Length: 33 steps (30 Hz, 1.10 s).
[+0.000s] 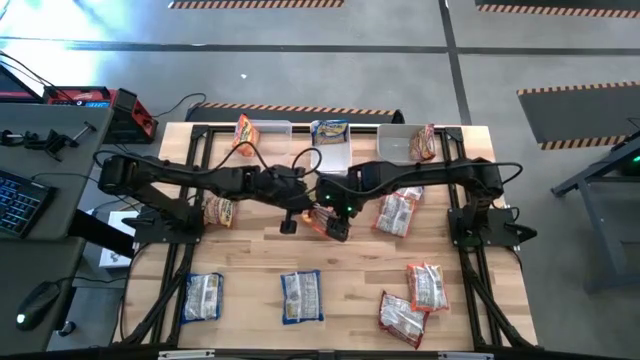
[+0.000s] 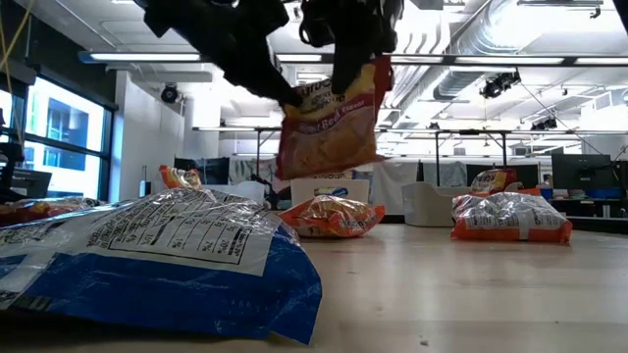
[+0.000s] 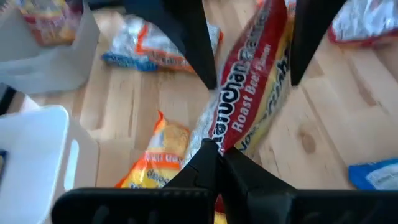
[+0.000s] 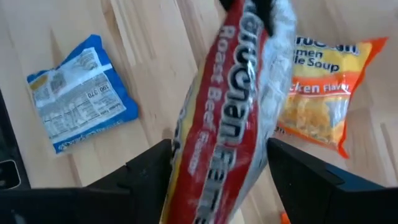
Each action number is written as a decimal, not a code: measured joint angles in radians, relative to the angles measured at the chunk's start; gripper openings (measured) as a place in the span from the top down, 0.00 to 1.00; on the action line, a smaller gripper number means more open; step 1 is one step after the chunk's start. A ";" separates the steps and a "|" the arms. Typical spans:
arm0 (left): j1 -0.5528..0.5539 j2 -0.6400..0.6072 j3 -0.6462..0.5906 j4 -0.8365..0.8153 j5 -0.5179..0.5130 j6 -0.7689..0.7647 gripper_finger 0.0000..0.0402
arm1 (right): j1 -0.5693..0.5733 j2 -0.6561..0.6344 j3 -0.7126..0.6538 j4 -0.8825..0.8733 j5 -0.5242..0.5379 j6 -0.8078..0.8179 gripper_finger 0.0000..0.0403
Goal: Sort Maruchan noodles
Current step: Put the middle red noodle pack into the gray bin
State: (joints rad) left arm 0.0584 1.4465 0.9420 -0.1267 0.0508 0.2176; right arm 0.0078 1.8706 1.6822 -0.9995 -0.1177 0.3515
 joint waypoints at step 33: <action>0.042 -0.028 -0.051 0.122 -0.019 -0.032 0.62 | -0.018 -0.058 -0.023 0.057 0.113 -0.102 1.00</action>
State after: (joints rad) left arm 0.1003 1.4181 0.8912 -0.0045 0.0320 0.1852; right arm -0.0097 1.8130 1.6596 -0.9429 -0.0048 0.2493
